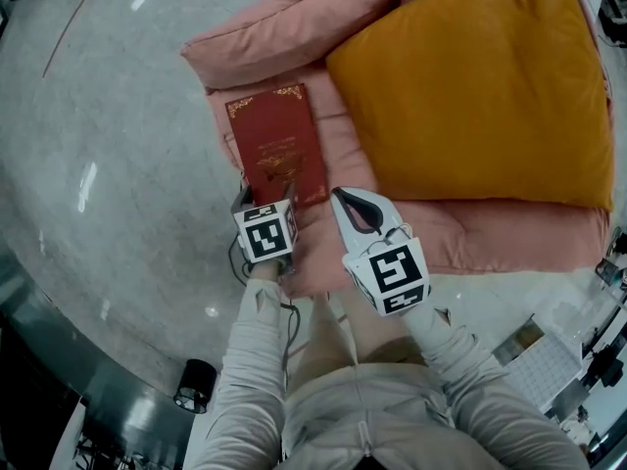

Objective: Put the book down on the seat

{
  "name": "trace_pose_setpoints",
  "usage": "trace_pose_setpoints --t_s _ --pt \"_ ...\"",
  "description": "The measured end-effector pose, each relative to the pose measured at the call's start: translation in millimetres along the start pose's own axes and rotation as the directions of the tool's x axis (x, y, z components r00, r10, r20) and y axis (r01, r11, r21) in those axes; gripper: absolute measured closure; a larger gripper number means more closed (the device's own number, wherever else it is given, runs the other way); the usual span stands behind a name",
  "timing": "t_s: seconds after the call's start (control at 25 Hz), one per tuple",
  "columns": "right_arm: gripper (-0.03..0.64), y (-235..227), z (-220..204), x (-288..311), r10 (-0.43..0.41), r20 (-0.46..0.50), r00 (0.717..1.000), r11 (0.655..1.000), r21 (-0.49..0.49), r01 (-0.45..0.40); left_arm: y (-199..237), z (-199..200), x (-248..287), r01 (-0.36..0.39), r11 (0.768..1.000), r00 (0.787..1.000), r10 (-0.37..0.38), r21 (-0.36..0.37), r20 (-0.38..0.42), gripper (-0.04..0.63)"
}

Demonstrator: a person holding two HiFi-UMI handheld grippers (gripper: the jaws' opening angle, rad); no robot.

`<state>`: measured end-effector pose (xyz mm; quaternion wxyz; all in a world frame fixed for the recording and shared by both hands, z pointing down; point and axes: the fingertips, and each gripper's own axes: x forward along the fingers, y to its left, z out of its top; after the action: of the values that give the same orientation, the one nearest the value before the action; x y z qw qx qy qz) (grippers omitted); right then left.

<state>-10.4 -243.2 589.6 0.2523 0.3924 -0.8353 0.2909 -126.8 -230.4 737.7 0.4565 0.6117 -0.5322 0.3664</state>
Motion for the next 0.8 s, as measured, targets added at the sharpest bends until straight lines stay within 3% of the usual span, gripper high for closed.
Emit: trace_pose_setpoints --t_s 0.2,0.36,0.4,0.48,0.64,0.8 --pt "0.617 11.8 2.5 -6.5 0.004 0.014 1.000 1.000 -0.013 -0.004 -1.1 -10.0 -17.1 0.006 1.000 1.000 -0.006 -0.012 0.005 0.232" --pt "0.617 20.0 2.8 -13.3 0.007 0.018 1.000 1.000 -0.023 -0.006 -15.3 -14.3 -33.0 0.072 0.997 0.997 -0.072 -0.006 0.005 0.237" --pt "0.618 21.8 2.9 -15.4 0.006 0.020 1.000 1.000 -0.025 -0.006 -17.9 -13.6 -37.7 0.077 0.997 0.997 -0.077 0.004 0.016 0.262" --pt "0.618 24.8 3.1 -19.5 0.003 0.022 1.000 1.000 -0.028 -0.002 -17.8 -9.9 -47.4 0.052 0.998 0.997 -0.053 0.027 0.053 0.404" --pt "0.617 31.3 2.9 -28.5 -0.003 0.026 1.000 0.999 -0.036 0.004 -21.4 -5.2 -70.2 0.030 0.999 0.995 -0.032 0.025 0.099 0.544" --pt "0.617 39.9 2.8 -39.4 0.001 0.028 1.000 0.998 -0.055 0.001 -31.8 -4.9 -91.5 0.052 0.998 0.990 -0.056 0.032 0.127 0.588"
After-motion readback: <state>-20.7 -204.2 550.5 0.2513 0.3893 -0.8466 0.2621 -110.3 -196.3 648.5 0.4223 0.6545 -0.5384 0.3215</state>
